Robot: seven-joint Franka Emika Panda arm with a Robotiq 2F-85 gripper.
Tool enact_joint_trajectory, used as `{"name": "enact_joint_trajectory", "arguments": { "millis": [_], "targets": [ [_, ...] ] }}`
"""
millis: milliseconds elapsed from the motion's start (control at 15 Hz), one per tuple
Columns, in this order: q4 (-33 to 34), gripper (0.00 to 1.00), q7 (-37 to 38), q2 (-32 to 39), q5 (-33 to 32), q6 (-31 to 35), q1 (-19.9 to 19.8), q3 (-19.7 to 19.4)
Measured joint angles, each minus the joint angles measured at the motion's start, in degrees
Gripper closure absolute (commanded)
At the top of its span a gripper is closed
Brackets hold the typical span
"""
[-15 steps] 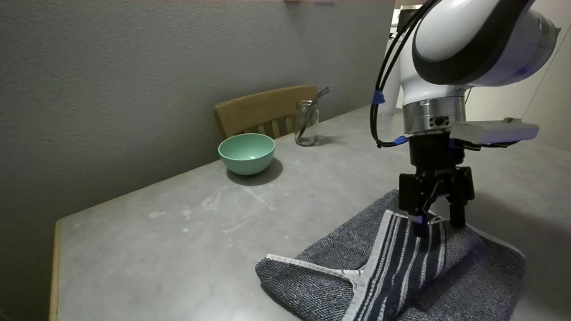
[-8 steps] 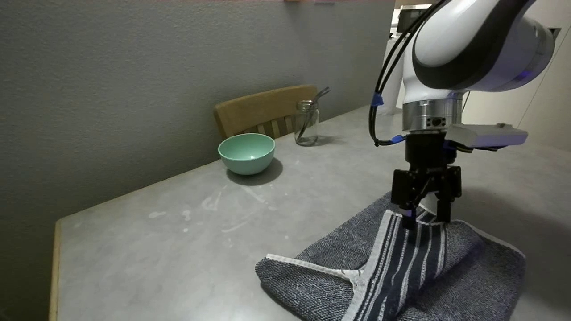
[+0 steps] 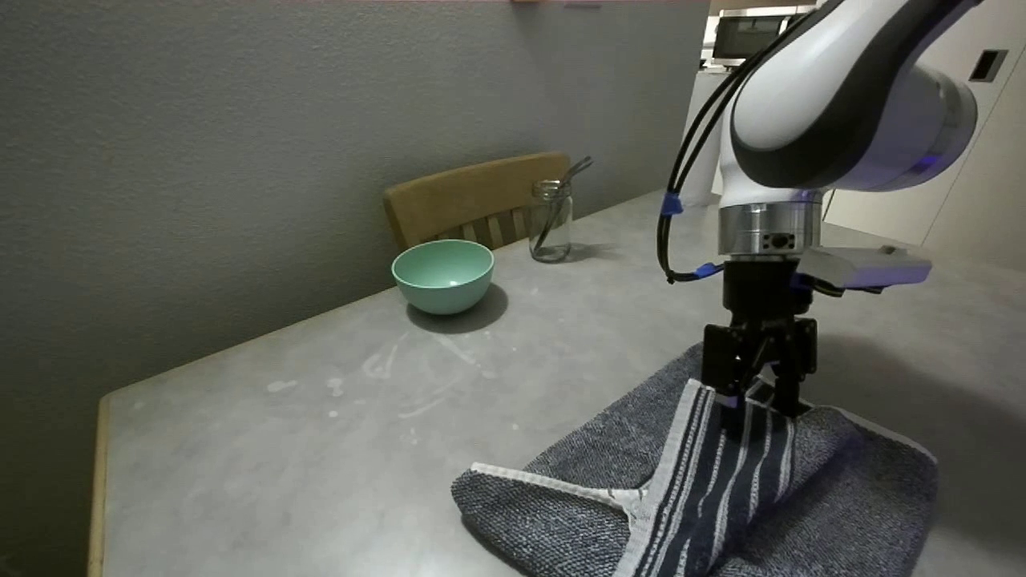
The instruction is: Unfold the grey towel on the table.
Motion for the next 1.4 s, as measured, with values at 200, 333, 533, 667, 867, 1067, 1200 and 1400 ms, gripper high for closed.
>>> {"name": "enact_joint_trajectory", "arguments": {
  "millis": [200, 333, 533, 667, 867, 1067, 1200, 1400],
  "targets": [
    [0.5, 0.6, -0.5, -0.1, 0.6, 0.0, -0.6, 0.7],
    [0.6, 0.76, -0.6, -0.1, 0.8, 0.1, -0.6, 1.0],
    [0.7, 0.96, -0.7, -0.1, 1.0, 0.5, -0.6, 1.3],
    [0.7, 1.0, -1.0, -0.1, 1.3, 0.8, -0.6, 1.5],
    [0.7, 0.99, -1.8, -0.1, 2.1, 1.3, -0.7, 2.0],
    [0.8, 0.99, -2.4, -0.1, 2.7, 2.5, -0.7, 2.8],
    [1.1, 0.99, -2.4, -0.3, 2.7, 2.7, -0.7, 3.1],
    [1.5, 0.99, -2.4, -0.8, 2.4, 3.1, -0.7, 3.0]
  ]
}}
